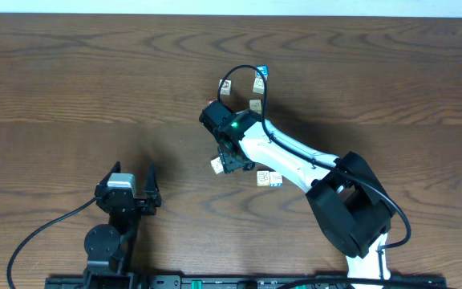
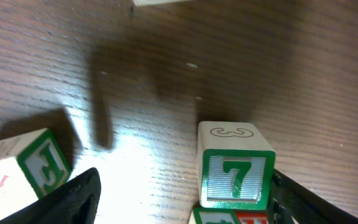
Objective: Lift 5 blocks
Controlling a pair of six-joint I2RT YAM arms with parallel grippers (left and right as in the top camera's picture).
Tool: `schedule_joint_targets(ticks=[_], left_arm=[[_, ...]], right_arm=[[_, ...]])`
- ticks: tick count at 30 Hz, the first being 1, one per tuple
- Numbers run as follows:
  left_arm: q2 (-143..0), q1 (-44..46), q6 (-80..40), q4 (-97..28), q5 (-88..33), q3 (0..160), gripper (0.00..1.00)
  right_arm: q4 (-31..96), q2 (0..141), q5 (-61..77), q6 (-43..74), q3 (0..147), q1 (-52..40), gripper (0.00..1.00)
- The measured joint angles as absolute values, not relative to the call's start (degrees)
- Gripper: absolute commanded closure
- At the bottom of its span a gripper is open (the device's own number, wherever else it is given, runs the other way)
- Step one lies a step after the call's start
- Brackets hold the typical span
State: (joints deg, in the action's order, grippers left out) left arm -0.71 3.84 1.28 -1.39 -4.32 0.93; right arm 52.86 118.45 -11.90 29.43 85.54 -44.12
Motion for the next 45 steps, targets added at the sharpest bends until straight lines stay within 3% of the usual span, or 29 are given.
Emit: schedule_joint_targets(ticks=[36,41,45], left_arm=[[-0.7,3.8,1.3,-1.4,-4.3,0.9,0.27],[-0.7,3.8,1.3,-1.4,-4.3,0.9,0.27],[-0.7,3.8,1.3,-1.4,-4.3,0.9,0.28]], right_arm=[[49.4,120.3,-12.5,28.6,84.7,-41.2,0.12],[48.4,120.3,-11.9,27.3,86.3,-40.0,0.28],[45.8,120.3,-10.6,26.3,86.6,-39.9,0.49]])
